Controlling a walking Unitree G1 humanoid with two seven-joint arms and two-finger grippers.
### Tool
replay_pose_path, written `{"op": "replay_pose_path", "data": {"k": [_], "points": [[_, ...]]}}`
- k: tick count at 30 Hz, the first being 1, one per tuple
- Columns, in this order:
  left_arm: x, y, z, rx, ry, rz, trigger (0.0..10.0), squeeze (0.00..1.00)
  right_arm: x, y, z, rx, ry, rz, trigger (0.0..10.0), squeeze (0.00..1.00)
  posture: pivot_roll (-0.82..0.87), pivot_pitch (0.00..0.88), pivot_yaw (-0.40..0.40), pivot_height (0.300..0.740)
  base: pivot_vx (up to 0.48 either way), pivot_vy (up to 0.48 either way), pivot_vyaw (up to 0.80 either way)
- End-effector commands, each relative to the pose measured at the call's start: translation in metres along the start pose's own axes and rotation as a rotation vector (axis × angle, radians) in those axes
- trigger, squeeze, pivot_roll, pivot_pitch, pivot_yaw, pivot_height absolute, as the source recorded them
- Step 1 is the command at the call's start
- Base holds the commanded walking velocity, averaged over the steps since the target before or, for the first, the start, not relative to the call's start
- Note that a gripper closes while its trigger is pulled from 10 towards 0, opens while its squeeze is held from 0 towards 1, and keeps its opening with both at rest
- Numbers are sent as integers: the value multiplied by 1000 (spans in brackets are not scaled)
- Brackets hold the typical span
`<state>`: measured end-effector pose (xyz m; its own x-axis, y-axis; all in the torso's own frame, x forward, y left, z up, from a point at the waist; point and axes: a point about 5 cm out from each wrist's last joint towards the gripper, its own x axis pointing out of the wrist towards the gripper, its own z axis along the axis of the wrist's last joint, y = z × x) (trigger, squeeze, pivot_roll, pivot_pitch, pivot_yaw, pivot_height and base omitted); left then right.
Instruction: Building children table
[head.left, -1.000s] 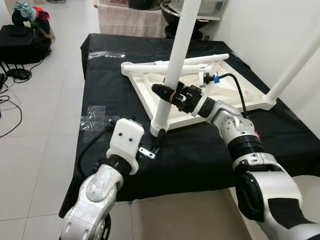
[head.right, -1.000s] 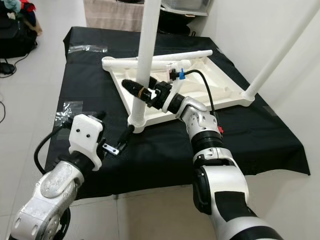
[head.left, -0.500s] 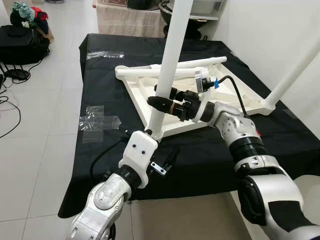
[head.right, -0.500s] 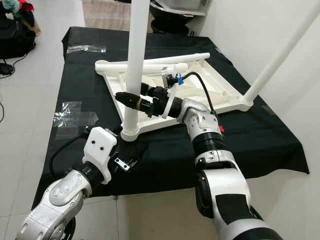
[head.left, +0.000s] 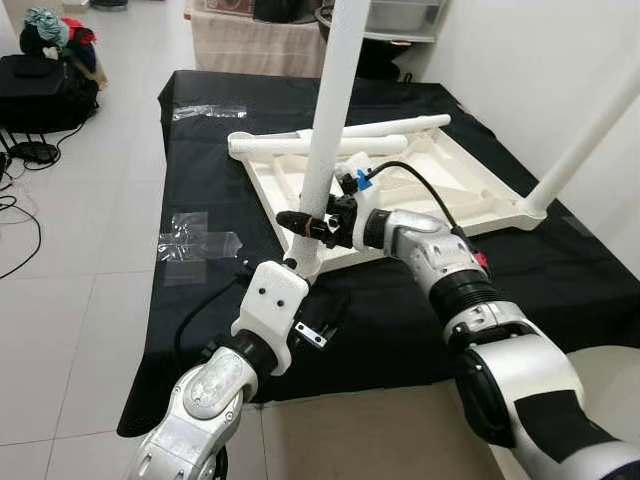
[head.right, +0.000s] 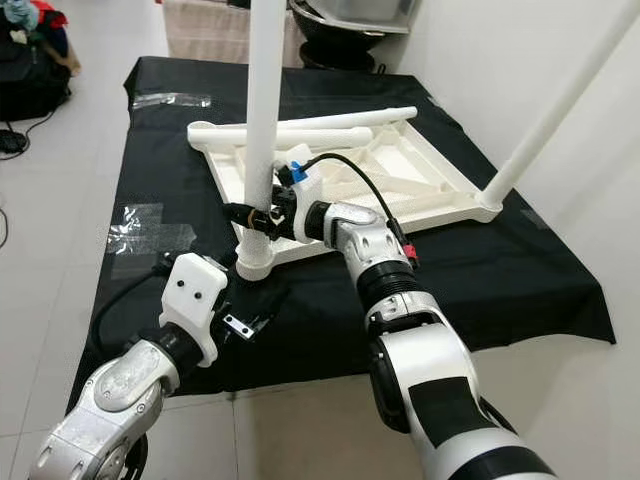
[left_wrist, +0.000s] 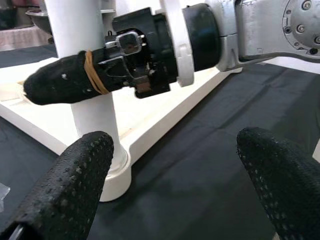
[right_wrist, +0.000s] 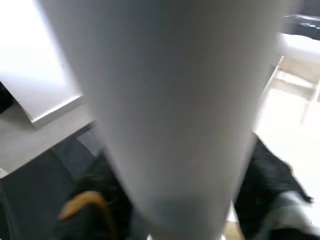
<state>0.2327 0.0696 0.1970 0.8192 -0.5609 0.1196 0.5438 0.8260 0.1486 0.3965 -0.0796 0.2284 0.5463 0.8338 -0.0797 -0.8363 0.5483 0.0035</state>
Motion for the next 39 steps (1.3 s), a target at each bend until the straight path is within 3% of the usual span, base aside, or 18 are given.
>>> {"op": "replay_pose_path", "data": {"k": [1, 6, 10, 13, 15, 17, 20, 25, 27, 28, 29, 31, 32, 34, 35, 36, 38, 39], "points": [[0, -1, -2, 2, 12, -3, 10000, 0, -1, -3, 10, -8, -22, -18, 0, 0, 28, 136, -140, 740, 0, 0, 0], [-1, 2, -2, 11, 12, 7, 10000, 0, -5, -8, 19, -2, -89, -77, 0, 0, 29, 137, -143, 740, 0, 0, 0], [-2, 6, -1, 18, 10, 23, 10000, 0, -12, -21, 19, 0, -111, -232, 0, 0, 28, 139, -137, 740, 0, 0, 0], [-1, 8, 1, 20, 5, 31, 10000, 0, -47, -60, 9, 36, -125, -1043, 0, 0, 20, 137, -132, 740, 0, 0, 0], [-1, 8, 1, 20, 5, 31, 10000, 0, -47, -60, 9, 36, -125, -1043, 0, 0, 20, 137, -132, 740, 0, 0, 0], [1, 9, 3, 30, -3, 35, 10000, 0, -61, -62, -12, 94, -95, -1270, 0, 0, 38, 135, -136, 740, 0, 0, 0], [1, 9, 4, 33, -6, 36, 10000, 0, -61, -60, -18, 119, -86, -1300, 0, 0, 36, 135, -135, 740, 0, 0, 0], [1, 10, 5, 34, -9, 42, 10000, 0, -43, -46, -22, 152, -72, -1264, 0, 0, 33, 139, -134, 740, 0, 0, 0], [1, 10, 4, 34, -8, 42, 10000, 0, -37, -43, -21, 161, -76, -1236, 627, 0, 33, 139, -134, 740, 0, 0, 0], [1, 10, 4, 36, -6, 39, 10000, 0, -29, -40, -19, 185, -78, -1174, 10000, 0, 33, 139, -133, 740, 0, 0, 0], [2, 9, 3, 36, -4, 38, 10000, 0, -17, -34, -10, 200, -119, -1074, 10000, 0, 32, 139, -134, 740, 0, 0, 0], [2, 9, 3, 36, -4, 38, 10000, 0, -17, -34, -10, 200, -119, -1074, 10000, 0, 32, 139, -134, 740, 0, 0, 0], [1, 9, 4, 35, -6, 40, 10000, 0, -12, -32, -5, 215, -159, -1007, 10000, 808, 31, 140, -134, 740, 0, 0, 0], [1, 9, 4, 35, -6, 40, 10000, 0, -12, -32, -5, 215, -159, -1007, 10000, 808, 31, 140, -134, 740, 0, 0, 0], [2, 9, 4, 35, -7, 40, 10000, 0, -9, -31, 2, 202, -195, -940, 10000, 1000, 31, 145, -139, 740, 0, 0, 0], [2, 9, 4, 35, -7, 40, 10000, 0, -9, -31, 2, 202, -195, -940, 10000, 1000, 31, 145, -139, 740, 0, 0, 0], [2, 10, 5, 36, -12, 41, 10000, 0, -12, -33, 16, 250, -287, -777, 10000, 1000, 29, 147, -131, 740, 0, 0, 0], [2, 10, 6, 39, -15, 38, 10000, 0, -18, -36, 24, 219, -337, -674, 10000, 1000, 27, 142, -134, 740, 0, 0, 0]]}}
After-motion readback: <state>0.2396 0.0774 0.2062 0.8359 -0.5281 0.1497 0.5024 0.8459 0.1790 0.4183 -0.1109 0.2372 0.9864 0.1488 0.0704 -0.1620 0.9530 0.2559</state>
